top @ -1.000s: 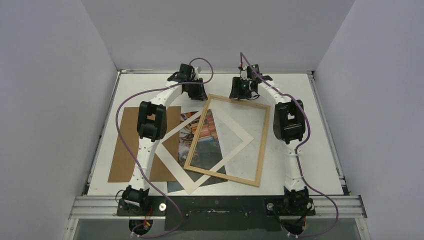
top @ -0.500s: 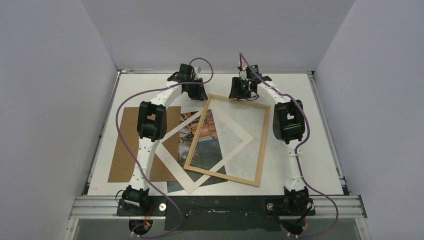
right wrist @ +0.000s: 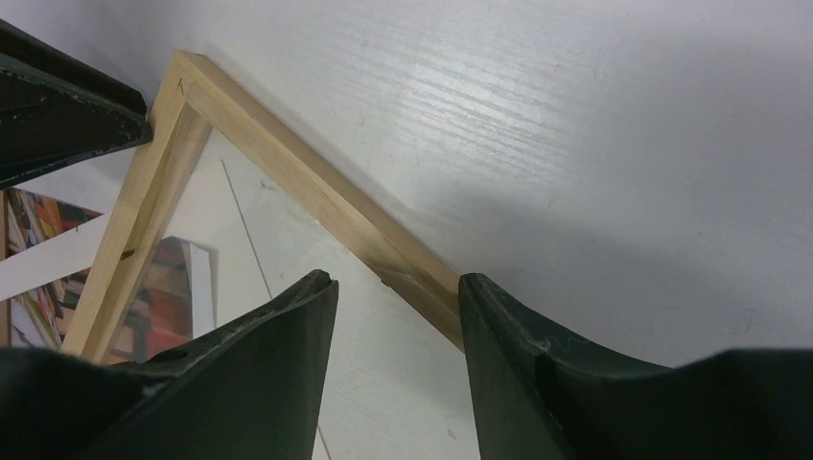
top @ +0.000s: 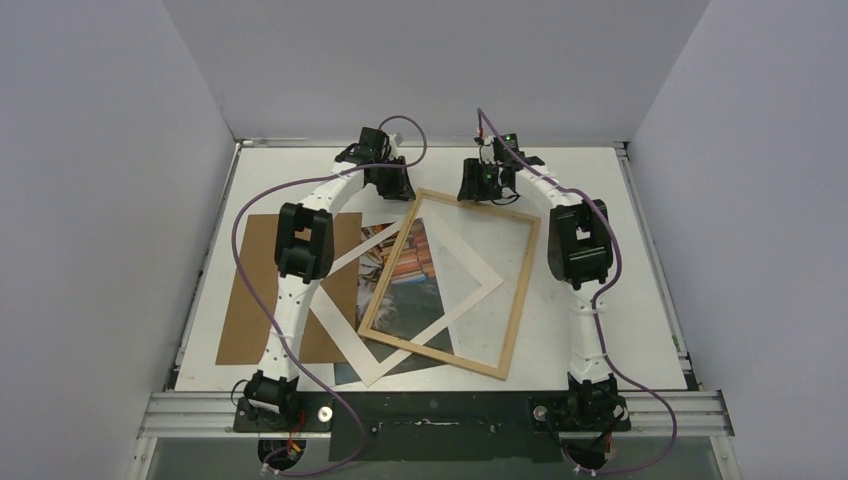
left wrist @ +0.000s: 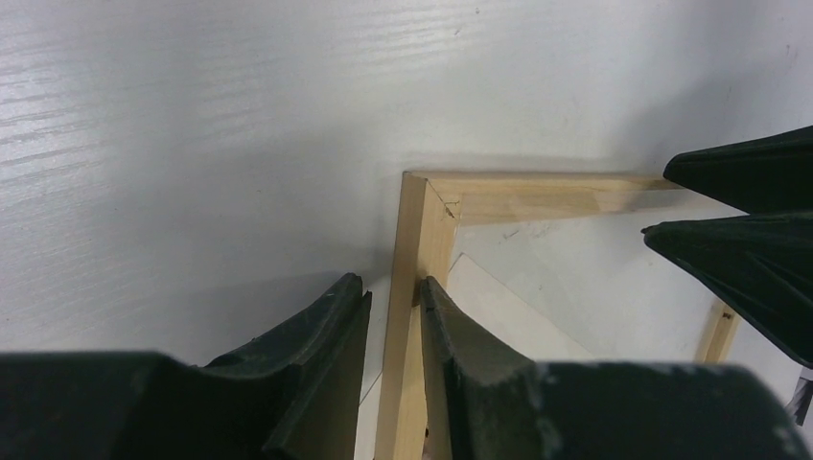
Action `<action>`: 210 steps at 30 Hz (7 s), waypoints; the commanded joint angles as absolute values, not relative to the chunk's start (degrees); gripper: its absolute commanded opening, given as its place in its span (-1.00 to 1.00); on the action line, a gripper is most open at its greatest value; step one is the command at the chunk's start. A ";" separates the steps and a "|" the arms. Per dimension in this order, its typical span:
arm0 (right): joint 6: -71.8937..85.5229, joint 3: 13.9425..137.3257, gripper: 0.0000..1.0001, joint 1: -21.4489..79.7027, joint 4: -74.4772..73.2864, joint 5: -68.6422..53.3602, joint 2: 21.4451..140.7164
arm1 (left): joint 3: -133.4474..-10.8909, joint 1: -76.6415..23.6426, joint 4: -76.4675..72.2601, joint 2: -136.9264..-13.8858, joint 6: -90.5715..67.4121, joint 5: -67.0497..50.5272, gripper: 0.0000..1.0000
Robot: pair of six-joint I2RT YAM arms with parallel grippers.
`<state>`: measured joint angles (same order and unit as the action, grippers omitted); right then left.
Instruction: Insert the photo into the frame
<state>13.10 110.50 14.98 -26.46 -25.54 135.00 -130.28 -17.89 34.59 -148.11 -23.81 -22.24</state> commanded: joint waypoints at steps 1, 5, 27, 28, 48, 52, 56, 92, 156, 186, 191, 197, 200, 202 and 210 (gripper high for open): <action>11.40 108.61 0.00 16.59 -34.17 -30.38 131.68 | -132.51 -17.67 36.99 -149.85 -23.80 -20.41 -0.51; 10.61 107.67 0.01 16.85 -34.81 -30.45 130.49 | -132.62 -17.67 37.29 -150.20 -24.31 -19.74 -0.53; 8.93 102.79 -0.09 18.85 -36.04 -23.58 123.89 | -132.84 -17.67 38.93 -150.99 -24.34 -19.42 -0.58; 8.92 102.75 -0.10 18.98 -36.18 -23.59 123.75 | -132.84 -17.67 39.01 -150.98 -24.33 -19.38 -0.58; 10.35 101.32 -0.03 19.44 -36.96 -24.34 121.74 | -133.33 -16.86 39.42 -151.09 -24.58 -20.29 -0.59; 12.32 101.45 0.05 18.54 -36.59 -22.67 121.49 | -135.15 -16.29 39.84 -150.60 -24.87 -21.77 -0.56; 14.42 101.05 0.05 17.15 -36.17 -20.88 120.61 | -137.26 -15.76 40.48 -149.02 -24.72 -23.27 -0.41; 15.01 95.26 0.56 14.84 -37.41 -15.22 118.84 | -70.75 -18.54 65.17 -95.38 -26.78 -13.05 0.74; 30.75 66.08 0.64 16.52 -22.53 -18.42 100.81 | -80.90 -9.05 36.64 -109.68 -28.03 -20.94 0.50; 29.44 72.87 0.29 13.80 -35.87 -12.11 99.88 | -84.69 -6.84 45.86 -112.69 -24.68 -13.00 0.59; 28.71 72.77 0.31 13.71 -37.83 -9.91 99.99 | -84.88 -6.85 46.16 -113.36 -24.87 -13.01 0.51; 28.26 72.09 0.33 13.88 -38.14 -9.84 100.99 | -85.08 -6.85 46.24 -113.94 -24.87 -13.17 0.48; 28.21 71.81 0.33 14.14 -38.30 -9.15 101.48 | -85.08 -6.84 46.25 -114.16 -24.87 -13.52 0.47; 28.21 71.67 0.33 14.22 -38.54 -8.46 101.73 | -85.09 -6.84 46.19 -114.17 -24.86 -13.52 0.47; 27.86 71.56 0.35 15.07 -39.03 -7.61 102.53 | -84.76 -6.85 46.16 -114.17 -24.87 -13.54 0.47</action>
<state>28.75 71.50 14.35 -38.72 -9.17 102.00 -83.09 -7.07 46.09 -114.13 -25.19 -12.53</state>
